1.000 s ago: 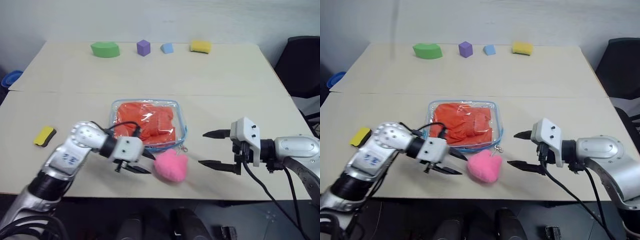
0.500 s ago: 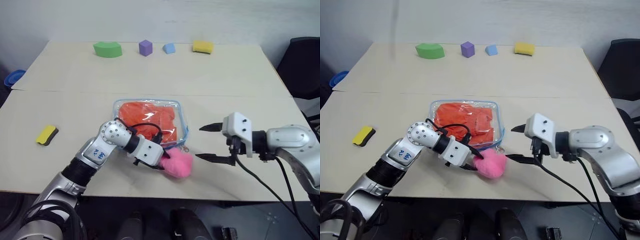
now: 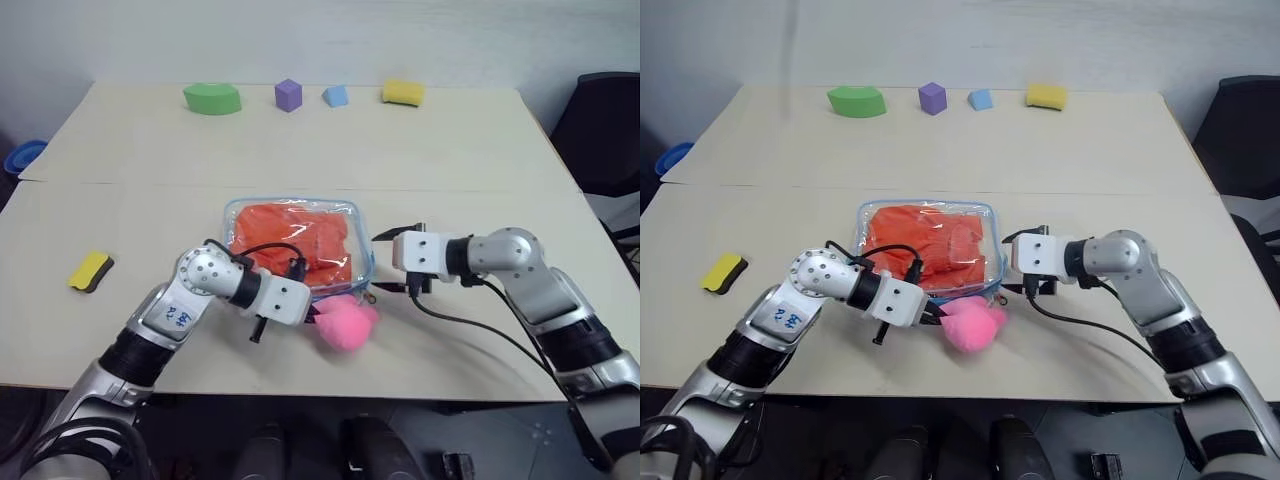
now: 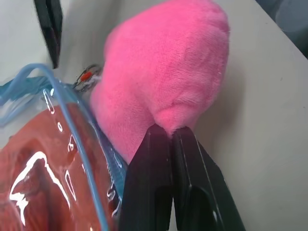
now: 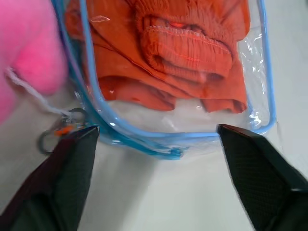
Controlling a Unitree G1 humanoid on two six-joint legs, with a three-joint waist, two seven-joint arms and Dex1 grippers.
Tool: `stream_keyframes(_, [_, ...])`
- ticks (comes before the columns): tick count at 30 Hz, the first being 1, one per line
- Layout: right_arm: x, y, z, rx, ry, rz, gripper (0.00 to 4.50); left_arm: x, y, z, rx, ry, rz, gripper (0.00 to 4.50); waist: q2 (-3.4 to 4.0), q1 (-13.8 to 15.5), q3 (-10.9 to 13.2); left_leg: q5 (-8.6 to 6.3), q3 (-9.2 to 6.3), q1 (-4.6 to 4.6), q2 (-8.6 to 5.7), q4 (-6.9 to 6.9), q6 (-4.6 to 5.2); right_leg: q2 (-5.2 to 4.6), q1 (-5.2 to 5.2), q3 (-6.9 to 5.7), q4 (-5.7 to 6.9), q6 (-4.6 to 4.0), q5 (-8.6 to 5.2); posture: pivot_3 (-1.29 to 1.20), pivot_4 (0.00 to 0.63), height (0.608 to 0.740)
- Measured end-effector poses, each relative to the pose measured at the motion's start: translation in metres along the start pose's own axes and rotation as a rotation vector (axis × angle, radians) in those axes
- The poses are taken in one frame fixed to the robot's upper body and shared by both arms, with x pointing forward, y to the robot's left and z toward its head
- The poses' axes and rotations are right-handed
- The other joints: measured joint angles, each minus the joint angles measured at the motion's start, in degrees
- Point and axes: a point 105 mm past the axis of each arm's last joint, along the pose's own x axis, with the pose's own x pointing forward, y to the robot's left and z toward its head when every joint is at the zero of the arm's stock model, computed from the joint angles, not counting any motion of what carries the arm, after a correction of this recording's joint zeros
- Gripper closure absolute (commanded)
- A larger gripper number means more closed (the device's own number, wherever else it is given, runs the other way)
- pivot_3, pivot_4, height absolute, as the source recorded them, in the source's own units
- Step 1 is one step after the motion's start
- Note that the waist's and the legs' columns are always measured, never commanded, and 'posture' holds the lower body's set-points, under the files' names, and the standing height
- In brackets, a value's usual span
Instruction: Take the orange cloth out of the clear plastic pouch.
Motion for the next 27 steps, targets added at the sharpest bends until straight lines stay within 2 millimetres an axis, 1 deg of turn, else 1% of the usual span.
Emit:
stream_keyframes(4, [0.014, 0.007, -0.002, -0.023, -0.016, 0.024, 2.64, 0.000, 0.000, 0.003, -0.008, -0.001, 0.017, 4.50, 0.00, 0.00, 0.00, 0.02, 0.01, 0.00, 0.00, 0.00, -0.03, -0.01, 0.00, 0.00, 0.01, 0.00, 0.00, 0.00, 0.150, 0.740])
stream_keyframes(7, [0.015, 0.006, -0.005, -0.048, -0.011, 0.026, 2.64, -0.001, 0.000, 0.003, -0.020, 0.002, 0.030, 4.50, 0.00, -0.01, 0.00, 0.02, 0.01, 0.00, 0.00, 0.00, -0.04, 0.00, 0.00, 0.00, 0.01, 0.00, 0.00, 0.00, 0.150, 0.740])
stream_keyframes(8, [0.015, 0.006, -0.006, -0.053, -0.012, 0.026, 3.03, 0.000, 0.000, 0.003, -0.023, 0.003, 0.033, 4.50, 0.00, -0.05, 0.00, 0.02, 0.01, 0.00, 0.00, 0.00, -0.04, 0.00, -0.01, 0.00, 0.01, 0.00, 0.00, 0.00, 0.150, 0.740])
stream_keyframes(9, [0.016, 0.006, -0.006, -0.052, -0.013, 0.029, 3.21, 0.000, -0.001, 0.003, -0.024, 0.003, 0.033, 4.50, 0.00, -0.11, 0.00, 0.02, 0.01, 0.00, 0.00, 0.00, -0.04, 0.00, -0.01, 0.00, 0.01, 0.00, 0.00, 0.00, 0.150, 0.740])
stream_keyframes(11, [0.016, 0.008, -0.006, -0.053, -0.020, 0.037, 3.81, 0.000, -0.002, 0.003, -0.025, 0.002, 0.037, 4.50, 0.00, -0.20, 0.00, 0.02, 0.01, 0.00, 0.00, 0.00, -0.04, 0.00, -0.01, 0.00, 0.02, 0.00, 0.00, 0.00, 0.150, 0.740])
stream_keyframes(12, [0.016, 0.008, -0.006, -0.056, -0.022, 0.039, 4.21, 0.000, -0.002, 0.003, -0.030, 0.004, 0.042, 4.50, 0.00, -0.25, 0.00, 0.02, 0.01, 0.00, 0.00, 0.00, -0.04, 0.00, 0.00, -0.01, 0.02, 0.00, 0.00, 0.00, 0.150, 0.740])
stream_keyframes(13, [0.016, 0.008, -0.006, -0.056, -0.023, 0.040, 4.46, -0.001, -0.003, 0.001, -0.036, 0.007, 0.046, 4.50, 0.00, -0.32, 0.00, 0.02, 0.01, 0.00, 0.00, 0.00, -0.04, 0.00, 0.00, 0.00, 0.02, 0.00, 0.00, 0.00, 0.150, 0.740])
stream_keyframes(15, [0.016, 0.008, -0.006, -0.059, -0.026, 0.046, 4.46, -0.004, -0.005, -0.002, -0.051, 0.013, 0.062, 4.50, 0.00, -0.53, 0.00, 0.02, 0.00, 0.00, 0.01, -0.01, -0.04, 0.00, -0.01, -0.01, 0.03, 0.00, 0.00, 0.00, 0.150, 0.740])
stream_keyframes(19, [0.014, 0.009, -0.006, -0.069, -0.029, 0.055, 4.46, -0.014, -0.015, -0.011, -0.102, 0.033, 0.098, 4.50, 0.00, -1.21, 0.00, 0.01, -0.01, 0.00, 0.02, -0.04, -0.02, 0.00, -0.01, -0.01, 0.03, 0.00, 0.00, 0.00, 0.150, 0.740])
stream_keyframes(21, [0.012, 0.009, -0.007, -0.071, -0.022, 0.059, 4.46, -0.024, -0.020, -0.019, -0.140, 0.055, 0.127, 4.50, 0.01, -1.31, 0.00, -0.01, -0.01, 0.02, 0.05, -0.05, 0.02, 0.02, -0.02, -0.02, 0.04, 0.00, 0.00, 0.00, 0.150, 0.740])
stream_keyframes(24, [0.010, 0.009, -0.007, -0.087, -0.022, 0.071, 4.46, -0.043, -0.028, -0.033, -0.220, 0.090, 0.197, 4.50, 0.01, -1.41, 0.00, -0.05, -0.01, 0.02, 0.06, -0.07, 0.09, 0.02, -0.03, -0.02, 0.04, -0.01, 0.00, 0.00, 0.150, 0.740])
stream_keyframes(27, [0.006, 0.008, -0.009, -0.094, -0.015, 0.077, 4.46, -0.060, -0.035, -0.041, -0.310, 0.105, 0.276, 4.50, 0.02, -1.30, 0.01, -0.08, -0.02, 0.01, 0.06, -0.07, 0.13, -0.01, -0.02, -0.03, 0.03, -0.01, -0.01, 0.00, 0.150, 0.740])
